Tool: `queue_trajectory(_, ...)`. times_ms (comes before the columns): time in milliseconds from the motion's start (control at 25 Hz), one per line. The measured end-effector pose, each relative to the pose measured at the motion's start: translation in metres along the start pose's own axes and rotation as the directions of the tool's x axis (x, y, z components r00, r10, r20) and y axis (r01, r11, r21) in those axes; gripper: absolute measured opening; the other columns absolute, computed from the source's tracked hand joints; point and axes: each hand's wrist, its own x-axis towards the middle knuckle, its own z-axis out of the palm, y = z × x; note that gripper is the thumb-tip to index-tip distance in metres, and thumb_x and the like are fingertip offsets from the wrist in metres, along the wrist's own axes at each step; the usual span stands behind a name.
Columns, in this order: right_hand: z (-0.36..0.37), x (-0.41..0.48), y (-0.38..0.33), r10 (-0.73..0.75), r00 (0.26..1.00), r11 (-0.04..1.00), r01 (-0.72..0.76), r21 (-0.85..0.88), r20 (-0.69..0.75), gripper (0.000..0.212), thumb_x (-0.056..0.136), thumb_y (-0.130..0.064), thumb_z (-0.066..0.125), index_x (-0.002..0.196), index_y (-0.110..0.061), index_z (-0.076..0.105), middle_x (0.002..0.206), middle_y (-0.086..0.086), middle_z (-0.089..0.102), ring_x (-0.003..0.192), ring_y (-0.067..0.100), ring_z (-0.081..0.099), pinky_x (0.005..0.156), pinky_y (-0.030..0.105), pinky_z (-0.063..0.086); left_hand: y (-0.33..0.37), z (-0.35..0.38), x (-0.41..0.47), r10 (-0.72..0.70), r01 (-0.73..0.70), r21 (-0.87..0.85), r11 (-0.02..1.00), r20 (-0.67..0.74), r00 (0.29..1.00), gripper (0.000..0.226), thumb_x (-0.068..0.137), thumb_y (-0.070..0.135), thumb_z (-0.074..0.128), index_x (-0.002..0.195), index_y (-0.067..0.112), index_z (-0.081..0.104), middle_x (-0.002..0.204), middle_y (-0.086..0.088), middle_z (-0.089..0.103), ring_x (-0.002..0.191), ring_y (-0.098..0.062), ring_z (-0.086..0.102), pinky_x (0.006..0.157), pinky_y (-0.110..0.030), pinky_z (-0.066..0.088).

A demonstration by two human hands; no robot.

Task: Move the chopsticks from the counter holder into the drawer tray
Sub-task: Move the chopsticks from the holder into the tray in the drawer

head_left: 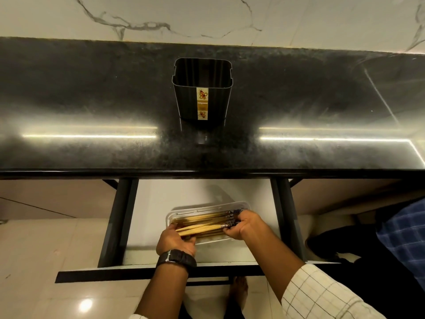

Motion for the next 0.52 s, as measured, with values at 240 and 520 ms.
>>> queue_trajectory(240,0.004,-0.009,-0.003,-0.069,0.997,0.992,0.067,-0.103,-0.02,0.028,0.109,-0.019,0.039,0.122,0.001,0.055,0.116,0.02,0.061,0.13,0.034,0.054,0.11,0.047,0.042,-0.003,0.01,-0.009,-0.055,0.055,0.009,0.998,0.012,0.998,0.047,0.103,0.027,0.037,0.146,0.009,0.045,0.149,-0.016,0.048,0.138,-0.036,0.045,0.112,-0.059,0.034)
queue_trajectory(520,0.004,-0.014,-0.001,-0.15,0.988,0.983,0.147,-0.11,-0.026,0.027,0.109,-0.016,0.035,0.116,0.0,0.056,0.093,0.02,0.062,0.075,0.034,0.057,0.061,0.048,0.047,0.007,0.011,-0.007,-0.172,0.172,0.02,0.985,0.009,0.985,0.058,0.102,0.028,0.029,0.155,0.005,0.027,0.158,-0.02,0.033,0.147,-0.036,0.032,0.119,-0.053,0.026)
